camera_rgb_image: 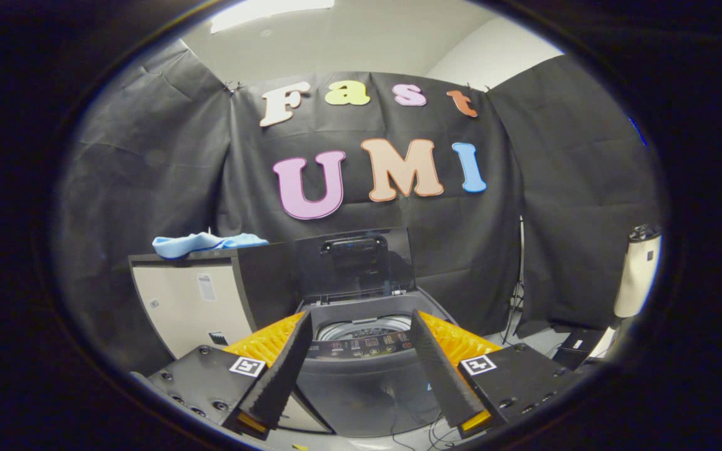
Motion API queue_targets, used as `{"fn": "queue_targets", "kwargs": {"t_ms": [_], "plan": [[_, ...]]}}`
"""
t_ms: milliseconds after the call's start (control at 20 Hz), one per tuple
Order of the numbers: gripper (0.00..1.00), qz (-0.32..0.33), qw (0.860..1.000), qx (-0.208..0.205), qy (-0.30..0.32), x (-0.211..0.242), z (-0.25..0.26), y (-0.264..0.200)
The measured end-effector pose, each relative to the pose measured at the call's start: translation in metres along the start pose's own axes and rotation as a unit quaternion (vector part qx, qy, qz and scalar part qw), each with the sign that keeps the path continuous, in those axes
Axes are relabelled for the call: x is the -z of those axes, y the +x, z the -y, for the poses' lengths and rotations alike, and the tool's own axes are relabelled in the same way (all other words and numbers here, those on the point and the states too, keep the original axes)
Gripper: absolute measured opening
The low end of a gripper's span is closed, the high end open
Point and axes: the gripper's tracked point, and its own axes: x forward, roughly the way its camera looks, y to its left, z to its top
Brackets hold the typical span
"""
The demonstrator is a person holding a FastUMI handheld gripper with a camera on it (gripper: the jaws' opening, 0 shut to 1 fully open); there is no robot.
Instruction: Put the clothes into the washing machine and then close the washing machine lid.
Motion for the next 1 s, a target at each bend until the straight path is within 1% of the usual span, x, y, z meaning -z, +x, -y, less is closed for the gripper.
{"fn": "queue_targets", "kwargs": {"t_ms": [100,200,350,500,550,650,700,750,800,850,900,1000], "plan": [[0.97,-0.002,1.0,-0.006,-0.003,-0.007,-0.016,0.011],[0.97,0.011,1.0,-0.01,0.002,-0.028,-0.032,0.02],[0.97,0.023,0.999,-0.03,0.002,-0.056,-0.072,0.04],[0.97,0.017,0.999,-0.047,-0.018,-0.082,-0.116,0.07],[0.97,0.008,0.998,-0.056,-0.02,-0.088,-0.133,0.079],[0.98,-0.006,0.994,-0.105,-0.016,-0.102,-0.178,0.096],[0.98,-0.01,0.993,-0.116,-0.018,-0.11,-0.196,0.105],[0.98,-0.018,0.993,-0.113,-0.031,-0.116,-0.204,0.115],[0.98,-0.025,0.992,-0.111,-0.059,-0.121,-0.211,0.125],[0.99,-0.027,0.991,-0.101,-0.08,-0.127,-0.216,0.137],[0.99,-0.022,0.99,-0.102,-0.096,-0.135,-0.229,0.146],[0.99,-0.042,0.983,-0.14,-0.111,-0.132,-0.266,0.167]]}}
